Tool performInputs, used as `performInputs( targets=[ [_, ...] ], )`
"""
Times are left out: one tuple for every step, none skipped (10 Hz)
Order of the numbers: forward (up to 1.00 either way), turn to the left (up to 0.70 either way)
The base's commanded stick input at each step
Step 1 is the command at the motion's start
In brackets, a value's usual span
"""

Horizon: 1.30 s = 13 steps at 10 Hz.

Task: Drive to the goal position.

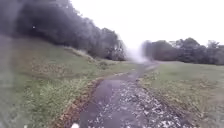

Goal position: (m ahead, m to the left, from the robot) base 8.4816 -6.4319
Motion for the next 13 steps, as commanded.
performInputs(
  targets=[
    [0.50,0.00],
    [0.50,0.00],
    [0.50,0.00],
    [0.50,0.00],
    [0.50,0.00],
    [0.50,0.00],
    [0.50,0.00],
    [0.50,0.00],
    [0.50,0.00],
    [0.50,0.00],
    [0.50,0.00],
    [0.50,0.00],
    [0.50,0.00]
  ],
)
